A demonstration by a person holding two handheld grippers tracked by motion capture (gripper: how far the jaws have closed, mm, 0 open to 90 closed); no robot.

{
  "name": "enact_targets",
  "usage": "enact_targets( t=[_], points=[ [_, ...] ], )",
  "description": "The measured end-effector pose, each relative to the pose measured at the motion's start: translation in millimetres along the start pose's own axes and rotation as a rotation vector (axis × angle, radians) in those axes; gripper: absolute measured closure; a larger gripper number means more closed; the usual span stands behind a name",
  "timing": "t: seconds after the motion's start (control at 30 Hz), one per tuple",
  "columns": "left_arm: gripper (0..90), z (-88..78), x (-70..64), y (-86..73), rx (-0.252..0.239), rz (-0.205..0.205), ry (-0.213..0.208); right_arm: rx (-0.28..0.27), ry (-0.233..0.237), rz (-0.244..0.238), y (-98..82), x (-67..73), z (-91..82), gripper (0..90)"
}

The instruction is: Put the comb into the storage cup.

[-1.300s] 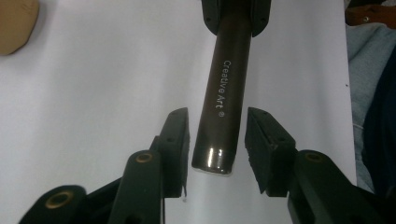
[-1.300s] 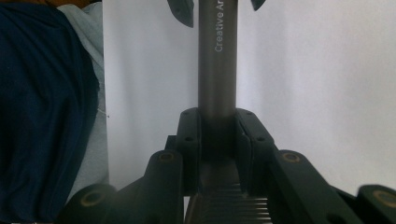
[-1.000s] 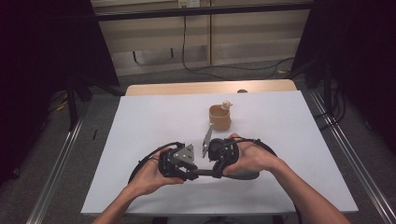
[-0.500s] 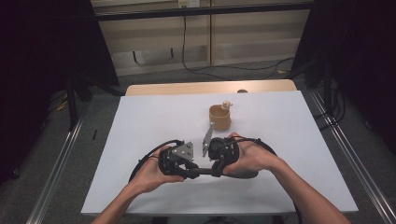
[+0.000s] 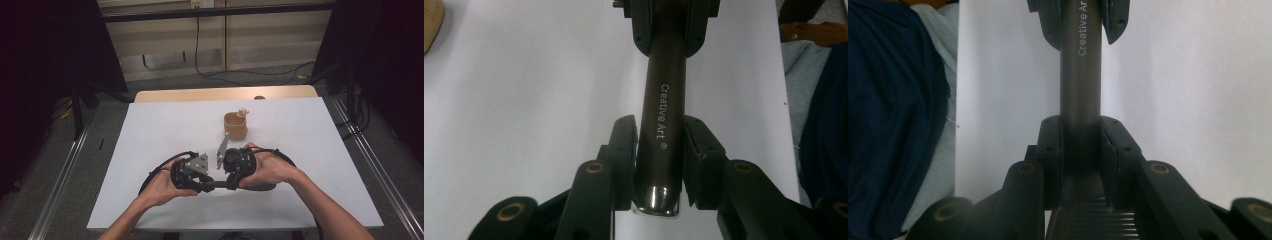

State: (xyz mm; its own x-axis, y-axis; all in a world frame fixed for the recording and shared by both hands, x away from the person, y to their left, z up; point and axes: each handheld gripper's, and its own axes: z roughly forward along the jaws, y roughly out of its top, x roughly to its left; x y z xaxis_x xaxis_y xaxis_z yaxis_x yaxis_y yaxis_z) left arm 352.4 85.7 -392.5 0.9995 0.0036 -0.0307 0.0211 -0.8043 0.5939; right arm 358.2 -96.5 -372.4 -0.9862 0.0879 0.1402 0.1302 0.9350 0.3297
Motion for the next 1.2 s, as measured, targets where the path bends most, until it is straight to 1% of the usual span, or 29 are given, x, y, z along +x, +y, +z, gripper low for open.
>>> enact_targets(
  t=[0.03,0.07,0.1,0.13,0.17,0.2,0.23,0.3,0.37,0.4,0.43,0.47,0.5,0.53,0.57,0.7,0.73,0.8,0.87,0.9,0.93,0.97,1.0,1.03,1.07,1.1,1.13,1.2],
  points=[
    [69.3,0.6,0.5,0.1,0.008,0.001,-0.008,0.005,-0.005,0.002,-0.3,0.0,0.4,72.9],
    [69.7,1.9,0.0,-0.4,-0.002,0.004,-0.002,0.003,-0.003,-0.001,-0.9,-0.3,0.8,72.9],
    [70.0,2.5,-0.7,-0.5,0.001,-0.003,-0.009,0.003,-0.002,-0.001,-1.4,-0.1,1.1,72.9],
    [70.4,2.6,0.0,-0.5,0.007,-0.012,-0.025,0.003,0.001,-0.001,-2.0,0.2,1.3,72.8],
    [70.3,4.1,-1.4,-0.8,0.0,-0.018,-0.004,0.002,-0.003,-0.004,-2.5,0.3,1.4,72.7],
    [70.9,4.6,-1.6,-0.5,0.007,-0.016,-0.025,0.006,-0.01,-0.005,-2.7,0.1,1.0,72.3],
    [71.7,6.0,-3.2,-0.3,0.005,-0.011,-0.002,0.007,-0.006,-0.008,-2.9,-0.6,0.8,72.0],
    [72.2,7.1,-4.4,0.0,0.008,-0.019,-0.005,0.008,-0.004,-0.015,-3.3,-1.0,1.7,71.8],
    [72.3,7.2,-4.6,-0.6,-0.003,-0.025,-0.004,0.004,-0.002,-0.026,-4.0,-1.8,2.2,71.6],
    [72.4,6.9,-4.2,-0.9,0.001,-0.024,-0.006,0.004,-0.003,-0.024,-4.1,-1.8,1.9,71.5],
    [72.4,7.1,-4.1,-1.5,-0.012,-0.027,-0.009,-0.001,0.0,-0.027,-4.4,-2.0,1.6,71.5],
    [72.5,7.2,-4.1,-1.8,-0.015,-0.032,-0.011,0.0,-0.001,-0.025,-4.3,-1.9,1.3,71.4],
    [72.6,6.8,-4.4,-1.7,-0.015,-0.027,-0.005,-0.002,-0.001,-0.027,-4.5,-2.4,1.0,71.3],
    [72.5,6.6,-5.3,-1.6,-0.023,-0.009,0.016,-0.004,-0.001,-0.027,-4.6,-2.7,1.1,71.3],
    [72.6,7.2,-6.0,-1.3,-0.019,0.003,0.026,0.0,-0.01,-0.023,-4.8,-2.9,0.7,71.1],
    [72.7,7.1,-6.3,-0.9,-0.023,0.004,0.038,-0.009,-0.016,-0.012,-5.6,-5.6,0.0,70.3],
    [72.7,6.7,-6.2,-0.9,-0.021,-0.009,0.027,-0.007,-0.017,-0.011,-5.7,-5.4,-0.2,70.2],
    [72.7,6.5,-5.6,-1.7,-0.034,-0.014,0.041,-0.011,-0.015,-0.011,-5.8,-5.6,-0.4,69.6],
    [72.7,5.8,-3.9,-3.1,-0.032,-0.033,0.04,-0.02,-0.023,0.003,-6.1,-6.8,-1.3,66.5],
    [72.7,4.6,-1.9,-4.0,-0.024,-0.043,0.025,-0.021,-0.031,0.017,-6.4,-6.6,-2.8,63.6],
    [72.7,4.2,-1.0,-5.4,-0.028,-0.051,0.025,-0.029,-0.033,0.019,-6.9,-7.4,-4.1,62.1],
    [72.7,4.0,-0.5,-6.8,-0.04,-0.061,0.03,-0.041,-0.036,0.034,-7.4,-7.2,-5.7,59.8],
    [72.7,3.7,0.2,-7.9,-0.044,-0.07,0.022,-0.057,-0.038,0.036,-8.2,-7.5,-7.3,58.2],
    [72.8,3.5,0.3,-8.4,-0.04,-0.068,0.025,-0.065,-0.035,0.043,-8.9,-7.4,-8.4,56.4],
    [72.8,3.1,0.7,-8.8,-0.038,-0.07,0.034,-0.071,-0.044,0.044,-9.6,-7.8,-9.2,52.3],
    [72.8,3.1,1.5,-9.5,-0.04,-0.08,0.025,-0.072,-0.057,0.059,-10.2,-7.6,-10.7,49.8],
    [72.7,2.6,1.7,-10.1,-0.041,-0.083,0.03,-0.08,-0.064,0.072,-10.9,-7.7,-12.3,48.5],
    [72.7,1.8,2.7,-11.6,-0.049,-0.098,0.033,-0.121,-0.087,0.095,-13.0,-8.5,-17.2,42.6]
  ],
)
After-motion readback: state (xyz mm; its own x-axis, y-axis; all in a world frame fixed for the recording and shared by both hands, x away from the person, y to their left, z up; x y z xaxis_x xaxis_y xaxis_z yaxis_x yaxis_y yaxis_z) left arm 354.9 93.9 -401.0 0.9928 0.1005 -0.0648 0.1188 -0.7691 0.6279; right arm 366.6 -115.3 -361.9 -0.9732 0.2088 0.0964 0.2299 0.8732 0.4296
